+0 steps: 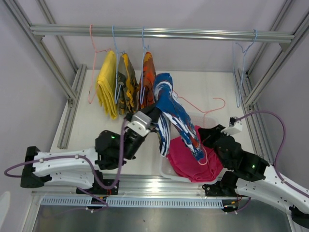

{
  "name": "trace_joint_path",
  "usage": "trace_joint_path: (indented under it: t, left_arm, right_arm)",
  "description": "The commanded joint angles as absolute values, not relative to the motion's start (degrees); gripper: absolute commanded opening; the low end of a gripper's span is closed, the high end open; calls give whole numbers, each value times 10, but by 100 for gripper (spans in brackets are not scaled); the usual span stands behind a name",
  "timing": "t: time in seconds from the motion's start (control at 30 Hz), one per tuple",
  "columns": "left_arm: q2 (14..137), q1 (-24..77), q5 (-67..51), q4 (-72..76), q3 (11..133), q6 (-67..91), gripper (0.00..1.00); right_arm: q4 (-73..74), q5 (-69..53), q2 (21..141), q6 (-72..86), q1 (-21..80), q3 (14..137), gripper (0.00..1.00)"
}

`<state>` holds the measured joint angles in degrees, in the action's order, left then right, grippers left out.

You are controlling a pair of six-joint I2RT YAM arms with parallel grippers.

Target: Remove the trousers from the hanger

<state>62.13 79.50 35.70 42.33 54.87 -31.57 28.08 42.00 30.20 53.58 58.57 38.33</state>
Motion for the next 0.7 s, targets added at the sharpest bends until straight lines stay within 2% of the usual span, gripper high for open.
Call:
trace_joint_path:
  t: [0.0, 0.43, 0.67]
  left_arm:
    - [540, 795, 371, 525, 581, -348, 1]
    - [468, 795, 384, 484, 532, -351, 1]
    - [438, 795, 385, 463, 436, -293, 1]
  right_arm:
    - [328, 434, 277, 555, 584, 369, 0]
    - [355, 445, 251, 557, 584, 365, 0]
    - [434, 486, 214, 523, 584, 445, 0]
